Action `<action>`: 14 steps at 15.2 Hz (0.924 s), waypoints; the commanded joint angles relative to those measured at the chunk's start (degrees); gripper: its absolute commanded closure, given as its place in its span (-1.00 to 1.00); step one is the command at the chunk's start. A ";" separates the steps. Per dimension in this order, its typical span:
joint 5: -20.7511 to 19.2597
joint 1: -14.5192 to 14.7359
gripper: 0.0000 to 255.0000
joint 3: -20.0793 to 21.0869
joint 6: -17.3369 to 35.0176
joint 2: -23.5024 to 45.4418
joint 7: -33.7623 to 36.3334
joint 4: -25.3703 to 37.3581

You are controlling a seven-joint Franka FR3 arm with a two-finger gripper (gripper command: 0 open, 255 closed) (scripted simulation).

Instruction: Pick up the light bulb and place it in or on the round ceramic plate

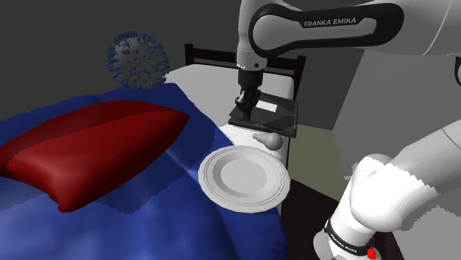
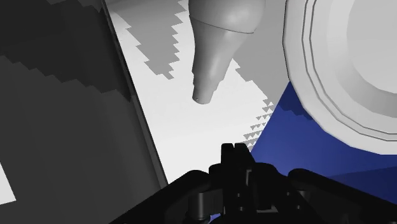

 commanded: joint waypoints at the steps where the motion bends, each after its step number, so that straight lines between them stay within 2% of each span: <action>1: 0.00 0.00 1.00 0.00 0.00 0.00 0.00 0.00; 4: 0.00 0.00 1.00 0.00 0.00 0.00 0.00 0.00; 5: 0.00 0.00 -1.00 0.00 0.00 0.00 0.00 0.00; 13: 2.40 -2.70 -1.00 0.90 -4.80 -15.89 12.05 -14.30; 14: 2.44 -2.70 -1.00 0.94 -4.09 -16.06 12.03 -15.17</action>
